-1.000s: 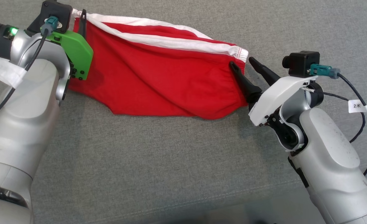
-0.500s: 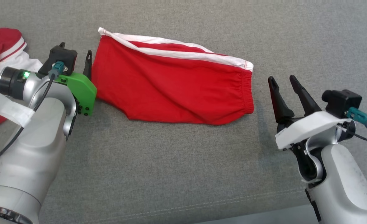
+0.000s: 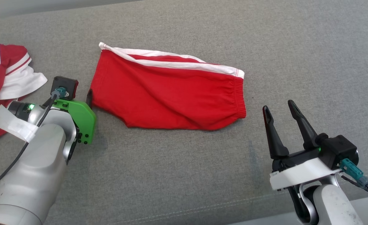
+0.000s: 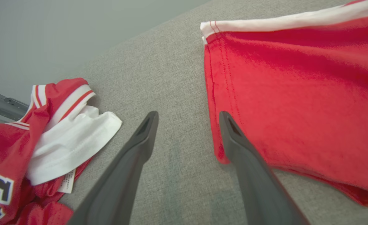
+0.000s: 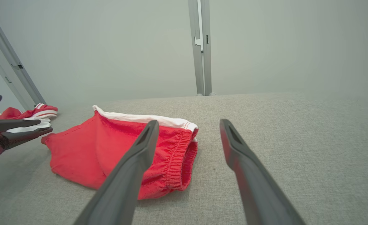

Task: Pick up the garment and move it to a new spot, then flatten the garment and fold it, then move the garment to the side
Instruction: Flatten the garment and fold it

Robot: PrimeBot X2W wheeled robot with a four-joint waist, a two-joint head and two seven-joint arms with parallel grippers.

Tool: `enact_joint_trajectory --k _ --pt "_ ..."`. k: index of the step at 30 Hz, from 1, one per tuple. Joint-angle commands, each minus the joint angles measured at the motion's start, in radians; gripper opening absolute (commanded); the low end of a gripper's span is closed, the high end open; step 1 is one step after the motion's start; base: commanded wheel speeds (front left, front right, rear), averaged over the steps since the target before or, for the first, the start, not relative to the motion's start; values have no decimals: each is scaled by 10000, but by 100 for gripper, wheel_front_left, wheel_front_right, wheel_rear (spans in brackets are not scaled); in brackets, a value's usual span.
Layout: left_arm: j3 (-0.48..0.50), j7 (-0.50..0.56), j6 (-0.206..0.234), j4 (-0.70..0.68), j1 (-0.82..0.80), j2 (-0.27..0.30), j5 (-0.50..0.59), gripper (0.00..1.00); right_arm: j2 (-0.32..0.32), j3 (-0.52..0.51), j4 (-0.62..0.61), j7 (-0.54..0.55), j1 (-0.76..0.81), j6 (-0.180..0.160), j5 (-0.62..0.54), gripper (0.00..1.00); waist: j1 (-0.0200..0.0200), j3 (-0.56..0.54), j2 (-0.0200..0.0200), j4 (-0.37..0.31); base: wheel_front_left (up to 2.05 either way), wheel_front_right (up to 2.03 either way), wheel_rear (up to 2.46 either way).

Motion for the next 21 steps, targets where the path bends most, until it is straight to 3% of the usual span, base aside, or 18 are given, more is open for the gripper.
enact_joint_trajectory --k 1,10,18,19,20,21 --pt "90 175 -61 90 133 16 -152 100 31 -2 -75 -24 191 -3 -42 100 1 45 0 -93 0 0 0" --pt "201 999 -526 180 286 -92 -696 100 99 -187 -413 96 681 -3 -198 100 1 185 0 -241 0 0 0" --pt "294 1370 -624 250 264 -191 -1018 100 107 -44 -549 192 773 -3 -275 100 1 386 0 -381 0 0 0" --pt "322 1484 -607 303 273 -199 -1051 96 103 -25 -579 192 749 -3 -274 100 1 410 0 -402 0 0 0" --pt "346 1598 -608 345 286 -215 -1104 67 104 -9 -591 191 730 -3 -270 100 1 431 0 -418 0 0 0" --pt "366 1756 -646 405 325 -246 -1181 44 104 8 -598 198 714 -3 -289 100 1 451 0 -431 0 0 0"
